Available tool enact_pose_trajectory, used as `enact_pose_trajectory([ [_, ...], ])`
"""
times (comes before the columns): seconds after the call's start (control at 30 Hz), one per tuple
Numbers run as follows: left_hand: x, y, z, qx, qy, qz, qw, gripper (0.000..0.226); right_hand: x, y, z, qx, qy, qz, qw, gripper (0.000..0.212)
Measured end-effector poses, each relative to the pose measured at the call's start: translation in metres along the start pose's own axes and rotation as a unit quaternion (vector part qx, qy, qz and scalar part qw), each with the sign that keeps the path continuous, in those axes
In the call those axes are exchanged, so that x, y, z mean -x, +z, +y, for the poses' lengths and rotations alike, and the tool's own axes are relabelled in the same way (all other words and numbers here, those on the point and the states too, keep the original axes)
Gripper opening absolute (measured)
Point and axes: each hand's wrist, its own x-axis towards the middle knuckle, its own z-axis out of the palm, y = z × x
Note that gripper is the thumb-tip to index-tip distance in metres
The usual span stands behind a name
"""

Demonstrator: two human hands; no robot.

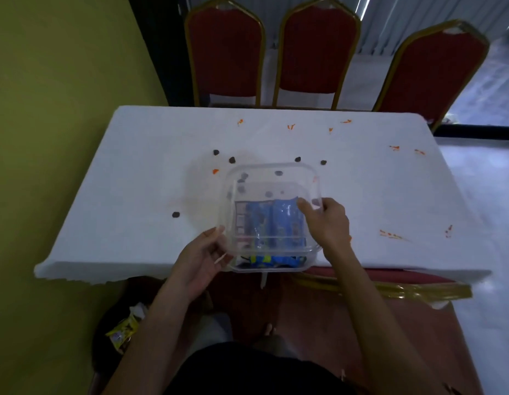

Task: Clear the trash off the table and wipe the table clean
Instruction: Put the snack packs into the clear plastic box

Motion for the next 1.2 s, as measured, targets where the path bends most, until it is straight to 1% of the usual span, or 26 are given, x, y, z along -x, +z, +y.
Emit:
enact_pose_trajectory([
  [0.03,0.0,0.003,-0.004,-0.029,0.003,0.025,0.999,0.007,0.003,0.001,0.009,0.019,-0.004,-0.006,1.0,0.057],
  [0.1,0.0,0.006,-0.011,-0.111,0.02,0.087,0.99,0.015,0.01,0.003,0.023,0.044,-0.002,-0.015,0.999,0.062],
  [0.17,0.001,0.008,-0.017,-0.193,0.047,0.138,0.97,0.018,0.015,0.005,0.033,0.066,-0.002,-0.014,0.998,0.058],
  [0.3,0.006,0.007,-0.029,-0.299,0.104,0.161,0.935,0.019,0.022,0.008,0.051,0.078,-0.023,0.002,0.997,0.052],
  [0.37,0.005,0.004,-0.034,-0.348,0.108,0.167,0.916,0.026,0.02,0.01,0.055,0.079,-0.031,0.01,0.996,0.056],
  [0.43,0.003,0.0,-0.037,-0.386,0.102,0.18,0.899,0.035,0.016,0.011,0.056,0.087,-0.033,0.014,0.996,0.066],
  [0.5,0.0,-0.003,-0.038,-0.412,0.097,0.191,0.886,0.04,0.013,0.011,0.054,0.095,-0.041,0.02,0.994,0.074],
  [0.53,-0.002,-0.005,-0.038,-0.426,0.102,0.194,0.878,0.042,0.011,0.012,0.054,0.099,-0.046,0.022,0.994,0.074],
  [0.7,-0.01,-0.001,-0.032,-0.473,0.164,0.206,0.841,0.045,0.002,0.016,0.045,0.115,-0.061,0.028,0.991,0.05],
  [0.83,-0.016,0.012,-0.027,-0.491,0.184,0.203,0.827,0.046,0.001,0.018,0.041,0.085,-0.065,0.046,0.993,0.048],
  [0.97,-0.015,0.014,-0.025,-0.502,0.176,0.209,0.82,0.049,0.009,0.02,0.046,0.032,-0.076,0.083,0.993,0.055],
  [1.07,-0.009,0.014,-0.022,-0.49,0.162,0.2,0.833,0.045,0.016,0.022,0.045,-0.002,-0.087,0.101,0.991,0.05],
  [1.13,-0.006,0.014,-0.021,-0.482,0.158,0.194,0.839,0.043,0.018,0.023,0.044,-0.008,-0.107,0.106,0.989,0.048],
  [1.2,-0.006,0.014,-0.019,-0.487,0.157,0.192,0.837,0.043,0.015,0.025,0.042,0.004,-0.115,0.103,0.988,0.049],
])
